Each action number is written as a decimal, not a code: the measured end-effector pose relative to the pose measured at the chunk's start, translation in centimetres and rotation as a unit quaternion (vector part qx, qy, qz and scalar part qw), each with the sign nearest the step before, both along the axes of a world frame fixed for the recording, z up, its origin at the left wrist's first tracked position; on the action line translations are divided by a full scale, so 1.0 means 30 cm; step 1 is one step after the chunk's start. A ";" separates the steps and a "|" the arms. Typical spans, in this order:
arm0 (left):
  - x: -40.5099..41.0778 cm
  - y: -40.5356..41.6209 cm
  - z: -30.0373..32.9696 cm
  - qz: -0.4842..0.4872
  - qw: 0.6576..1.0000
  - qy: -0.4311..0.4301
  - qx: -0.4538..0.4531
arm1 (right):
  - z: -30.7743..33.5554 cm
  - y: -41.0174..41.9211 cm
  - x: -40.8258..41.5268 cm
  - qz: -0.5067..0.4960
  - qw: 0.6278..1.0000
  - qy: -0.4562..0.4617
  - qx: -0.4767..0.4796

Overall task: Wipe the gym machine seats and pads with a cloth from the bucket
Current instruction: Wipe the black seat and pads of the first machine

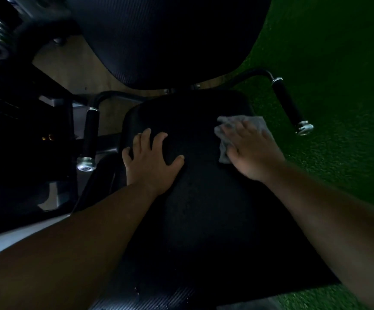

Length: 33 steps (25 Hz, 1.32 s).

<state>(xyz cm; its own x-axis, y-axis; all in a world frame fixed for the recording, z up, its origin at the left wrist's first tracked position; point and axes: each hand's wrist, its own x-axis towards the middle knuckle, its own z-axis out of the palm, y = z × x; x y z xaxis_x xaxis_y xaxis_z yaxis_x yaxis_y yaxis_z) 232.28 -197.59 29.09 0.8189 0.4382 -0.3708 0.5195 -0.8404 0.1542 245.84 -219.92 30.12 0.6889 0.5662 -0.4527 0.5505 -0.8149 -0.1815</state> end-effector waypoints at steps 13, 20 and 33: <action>0.005 0.003 -0.007 -0.002 1.000 -0.015 0.004 | -0.063 0.004 0.174 -0.063 0.995 0.020 0.081; 0.011 0.001 -0.002 0.001 1.000 -0.008 0.011 | -0.125 0.476 0.243 0.009 1.000 0.006 -0.027; 0.018 0.007 -0.006 0.002 1.000 -0.009 0.006 | -0.147 0.571 0.239 0.018 0.999 0.037 -0.002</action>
